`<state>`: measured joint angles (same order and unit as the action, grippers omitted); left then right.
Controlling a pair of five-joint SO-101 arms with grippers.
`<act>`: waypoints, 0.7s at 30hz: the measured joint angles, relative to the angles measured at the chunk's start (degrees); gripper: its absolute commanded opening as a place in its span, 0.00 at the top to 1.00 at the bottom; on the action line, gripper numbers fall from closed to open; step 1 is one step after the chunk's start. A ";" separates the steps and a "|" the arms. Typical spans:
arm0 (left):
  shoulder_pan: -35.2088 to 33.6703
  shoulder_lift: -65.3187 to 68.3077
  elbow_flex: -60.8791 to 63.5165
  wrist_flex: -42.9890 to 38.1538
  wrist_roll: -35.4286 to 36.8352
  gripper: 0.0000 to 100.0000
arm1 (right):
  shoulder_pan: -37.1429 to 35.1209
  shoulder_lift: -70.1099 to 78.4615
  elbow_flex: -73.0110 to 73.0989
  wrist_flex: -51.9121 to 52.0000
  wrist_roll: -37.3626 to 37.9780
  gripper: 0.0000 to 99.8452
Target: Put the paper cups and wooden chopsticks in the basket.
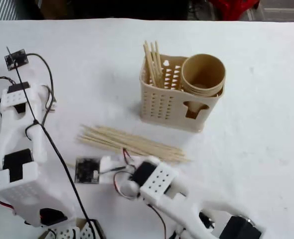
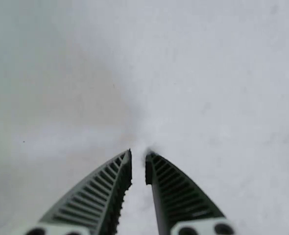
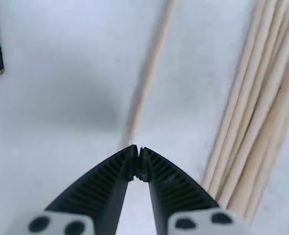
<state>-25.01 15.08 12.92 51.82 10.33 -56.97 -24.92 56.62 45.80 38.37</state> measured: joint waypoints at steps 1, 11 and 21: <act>0.00 0.00 0.00 0.00 0.00 0.93 | -0.70 0.26 0.09 -0.53 0.00 0.98; 0.00 0.00 0.00 0.00 0.00 0.93 | -0.62 12.57 -1.41 -8.00 4.57 0.98; 0.00 0.00 0.00 0.00 0.00 0.93 | 10.11 20.40 -9.05 -7.82 4.48 0.98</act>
<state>-25.01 15.08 12.92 51.82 10.33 -46.86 -4.53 47.56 37.98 42.86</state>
